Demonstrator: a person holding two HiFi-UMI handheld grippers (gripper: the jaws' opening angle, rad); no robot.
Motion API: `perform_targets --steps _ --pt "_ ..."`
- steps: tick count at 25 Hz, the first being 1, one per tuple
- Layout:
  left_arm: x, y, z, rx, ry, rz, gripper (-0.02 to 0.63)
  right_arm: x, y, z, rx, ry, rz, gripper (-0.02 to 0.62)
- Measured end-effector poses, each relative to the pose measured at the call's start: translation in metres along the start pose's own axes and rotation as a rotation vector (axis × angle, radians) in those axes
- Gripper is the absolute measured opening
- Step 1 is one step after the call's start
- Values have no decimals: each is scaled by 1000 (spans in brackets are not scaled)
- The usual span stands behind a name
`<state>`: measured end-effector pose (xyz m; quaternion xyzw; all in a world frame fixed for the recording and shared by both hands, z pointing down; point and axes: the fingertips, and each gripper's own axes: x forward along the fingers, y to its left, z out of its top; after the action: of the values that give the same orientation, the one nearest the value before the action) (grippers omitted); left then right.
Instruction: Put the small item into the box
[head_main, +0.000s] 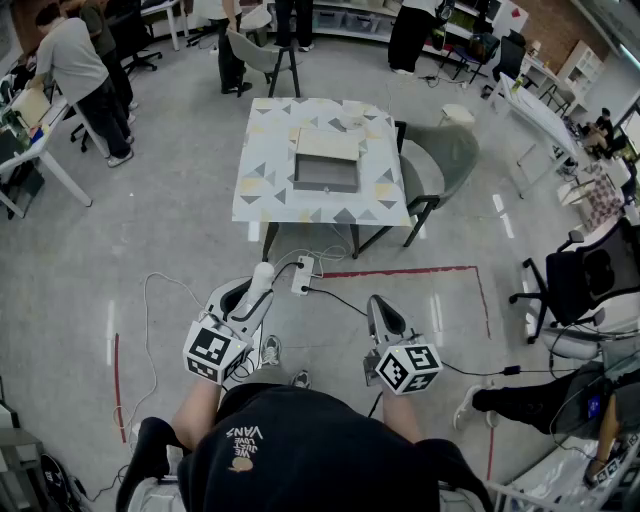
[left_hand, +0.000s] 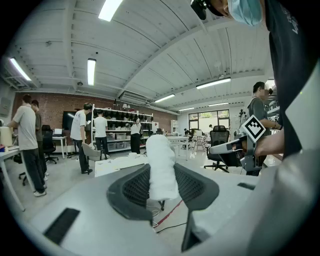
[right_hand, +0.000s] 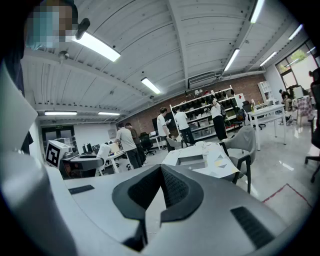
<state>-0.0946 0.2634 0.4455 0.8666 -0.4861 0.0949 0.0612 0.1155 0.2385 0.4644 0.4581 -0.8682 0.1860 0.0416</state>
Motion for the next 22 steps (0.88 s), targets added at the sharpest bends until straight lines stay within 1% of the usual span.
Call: perform_targets --steps 6,13,17,22 --pt "-7 -3 2 -6 -10 10 149 -5 5 9 -14 -52 3 0" --pt "-5 0 -12 -11 9 28 149 5 -1 1 -11 -34 19 0" --pt "10 16 -15 -22 13 28 149 21 -7 3 -14 -24 14 0" --pt "45 46 -13 -26 16 3 149 54 -26 16 -13 -24 -24 0"
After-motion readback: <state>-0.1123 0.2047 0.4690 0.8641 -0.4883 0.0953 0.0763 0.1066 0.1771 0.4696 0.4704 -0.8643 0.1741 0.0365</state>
